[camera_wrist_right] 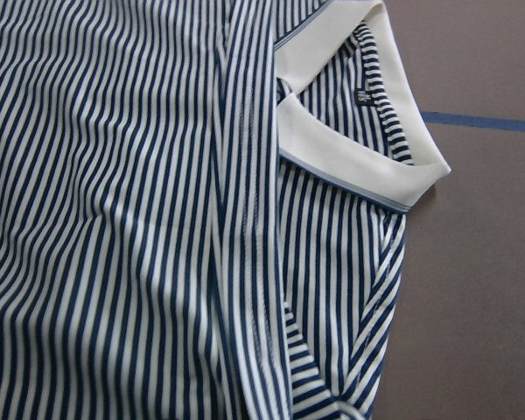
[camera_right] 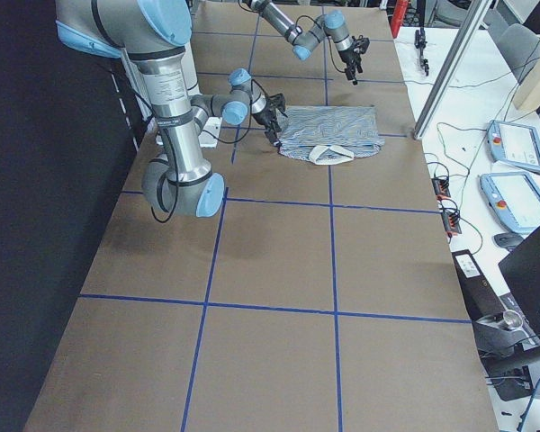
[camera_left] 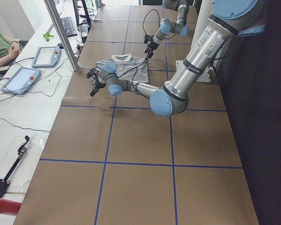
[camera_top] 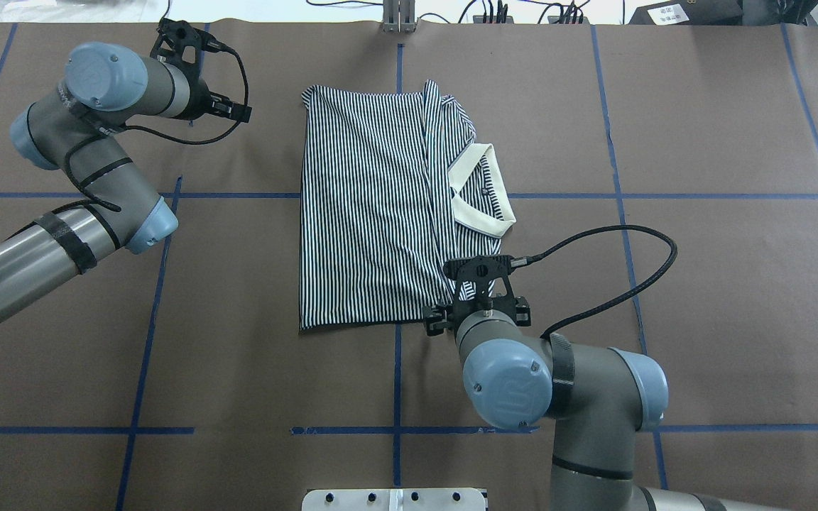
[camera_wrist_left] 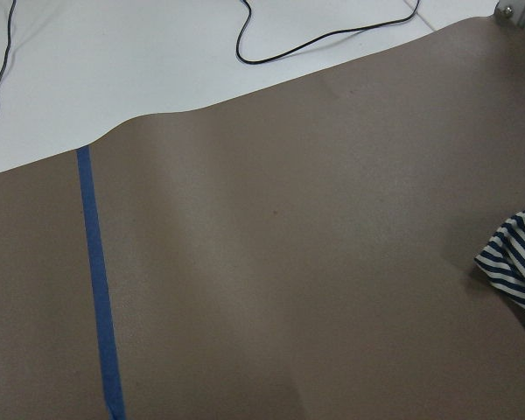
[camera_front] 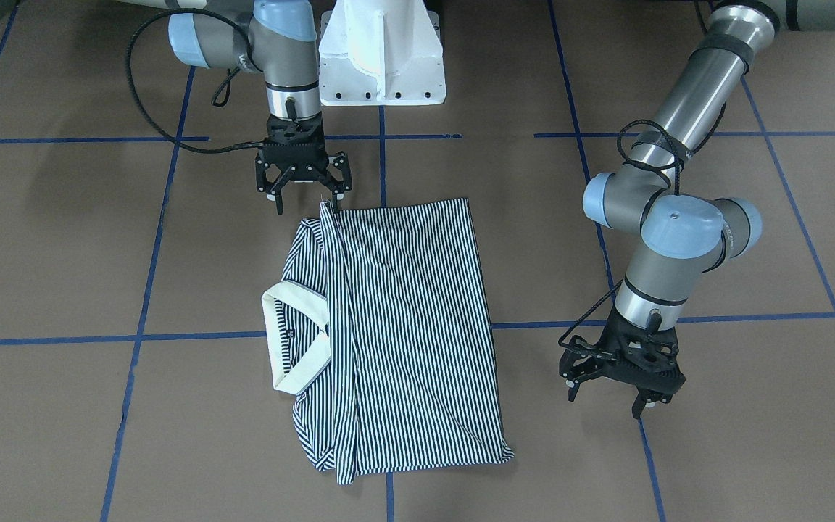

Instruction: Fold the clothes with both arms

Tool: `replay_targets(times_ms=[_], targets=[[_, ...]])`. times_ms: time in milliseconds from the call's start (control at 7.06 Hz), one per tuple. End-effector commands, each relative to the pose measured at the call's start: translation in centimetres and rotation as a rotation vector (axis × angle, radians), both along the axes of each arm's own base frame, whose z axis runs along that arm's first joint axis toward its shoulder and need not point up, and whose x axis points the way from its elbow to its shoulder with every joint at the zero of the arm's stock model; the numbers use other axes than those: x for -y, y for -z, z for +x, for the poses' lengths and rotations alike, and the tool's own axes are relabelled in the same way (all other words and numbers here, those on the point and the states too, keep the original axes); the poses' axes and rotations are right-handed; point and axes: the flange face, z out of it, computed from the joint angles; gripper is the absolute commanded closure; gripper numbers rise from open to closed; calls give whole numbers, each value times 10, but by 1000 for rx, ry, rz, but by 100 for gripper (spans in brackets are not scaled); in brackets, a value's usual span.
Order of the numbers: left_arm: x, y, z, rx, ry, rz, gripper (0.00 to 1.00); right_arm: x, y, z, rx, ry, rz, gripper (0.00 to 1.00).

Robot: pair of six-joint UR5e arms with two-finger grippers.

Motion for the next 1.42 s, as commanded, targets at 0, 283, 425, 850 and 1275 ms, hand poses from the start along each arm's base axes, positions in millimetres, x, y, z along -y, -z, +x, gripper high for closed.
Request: replay_targets(times_ms=[0,283,425,850,1275], targets=[[-1,2,-1,-5,-1,1,0,-27,-2,-15,-73,62,88,31],[-2,-2,-1,-2,-1,-2,0,-26,-10,-18,-139,118,141,53],[-2,-1,-2,-3,-2,-1,0,-25,-10,-17,-144,119,145,60],[-3,-3,-2,-1,-3,-3,0,-11,-8,-10,-163,114,174,95],[-3,-2,-2,-2,-3,-2,0,1,-7,0,-152,87,172,100]])
